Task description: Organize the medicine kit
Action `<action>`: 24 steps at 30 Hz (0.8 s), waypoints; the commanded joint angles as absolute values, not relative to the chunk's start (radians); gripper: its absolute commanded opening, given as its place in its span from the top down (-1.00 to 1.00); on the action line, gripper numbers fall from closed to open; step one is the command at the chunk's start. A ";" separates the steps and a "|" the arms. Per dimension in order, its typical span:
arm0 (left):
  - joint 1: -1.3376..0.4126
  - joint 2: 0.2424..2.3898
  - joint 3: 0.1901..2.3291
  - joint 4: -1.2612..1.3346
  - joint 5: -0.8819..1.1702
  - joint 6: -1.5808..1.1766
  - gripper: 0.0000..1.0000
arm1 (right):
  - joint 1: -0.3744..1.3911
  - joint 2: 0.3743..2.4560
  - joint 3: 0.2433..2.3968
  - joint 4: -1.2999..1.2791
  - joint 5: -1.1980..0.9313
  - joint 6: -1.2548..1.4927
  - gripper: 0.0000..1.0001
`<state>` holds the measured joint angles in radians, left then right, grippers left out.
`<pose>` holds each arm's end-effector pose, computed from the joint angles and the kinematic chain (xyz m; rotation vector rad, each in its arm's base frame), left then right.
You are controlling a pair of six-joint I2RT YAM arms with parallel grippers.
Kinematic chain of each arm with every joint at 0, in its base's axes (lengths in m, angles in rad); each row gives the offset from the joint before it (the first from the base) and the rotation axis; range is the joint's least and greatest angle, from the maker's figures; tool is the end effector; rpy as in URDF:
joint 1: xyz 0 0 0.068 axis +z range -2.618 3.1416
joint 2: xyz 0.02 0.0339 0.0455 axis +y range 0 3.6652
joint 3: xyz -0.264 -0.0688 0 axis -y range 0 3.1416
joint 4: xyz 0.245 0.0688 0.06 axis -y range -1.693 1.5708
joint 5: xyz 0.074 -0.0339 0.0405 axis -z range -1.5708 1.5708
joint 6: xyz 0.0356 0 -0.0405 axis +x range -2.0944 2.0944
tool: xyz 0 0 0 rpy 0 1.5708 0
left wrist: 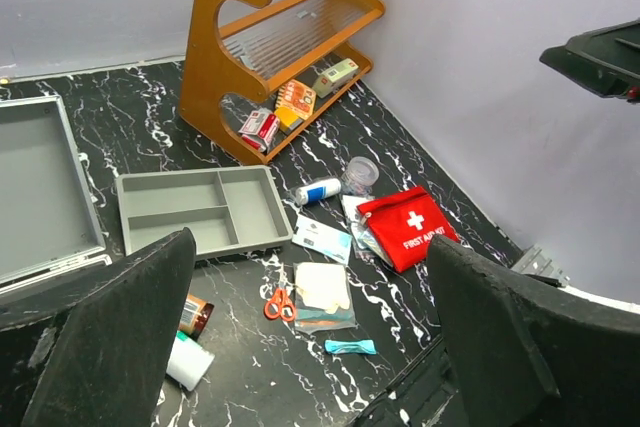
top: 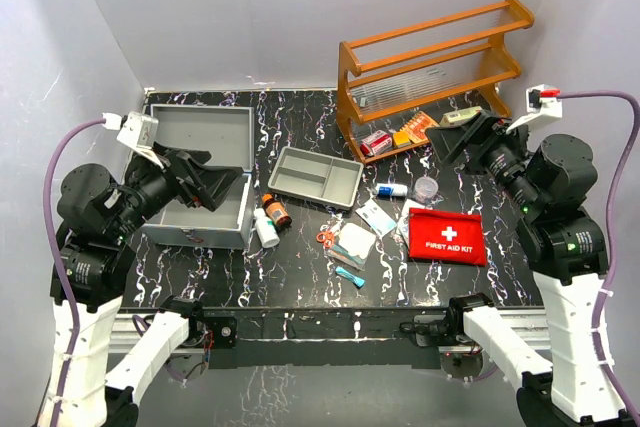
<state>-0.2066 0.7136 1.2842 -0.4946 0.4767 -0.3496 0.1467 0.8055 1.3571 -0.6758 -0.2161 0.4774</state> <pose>0.0941 -0.0364 0.4772 0.2862 1.5302 -0.7979 0.1198 0.0254 0.4699 0.1211 1.7304 0.6463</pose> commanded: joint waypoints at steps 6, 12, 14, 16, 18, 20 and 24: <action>-0.225 0.719 1.215 -0.479 0.551 -0.374 -0.97 | 0.138 0.784 1.290 -0.609 -0.162 0.516 -0.57; -0.261 0.753 1.110 -0.468 0.585 -0.398 -0.97 | 0.139 0.816 1.208 -0.597 -0.177 0.525 -0.57; -0.261 0.786 1.051 -0.468 0.630 -0.442 -0.97 | 0.138 0.832 1.164 -0.572 -0.216 0.536 -0.57; -0.262 0.830 0.987 -0.479 0.637 -0.511 -0.92 | 0.139 0.858 1.115 -0.555 -0.257 0.565 -0.53; -0.261 0.861 0.973 -0.583 0.558 -0.563 -0.87 | 0.139 0.894 1.088 -0.556 -0.326 0.572 -0.47; -0.262 0.873 0.987 -0.701 0.456 -0.581 -0.85 | 0.139 0.928 1.061 -0.561 -0.363 0.582 -0.42; -0.262 0.859 0.977 -0.850 0.201 -0.631 -0.80 | 0.140 0.966 0.993 -0.524 -0.376 0.595 -0.39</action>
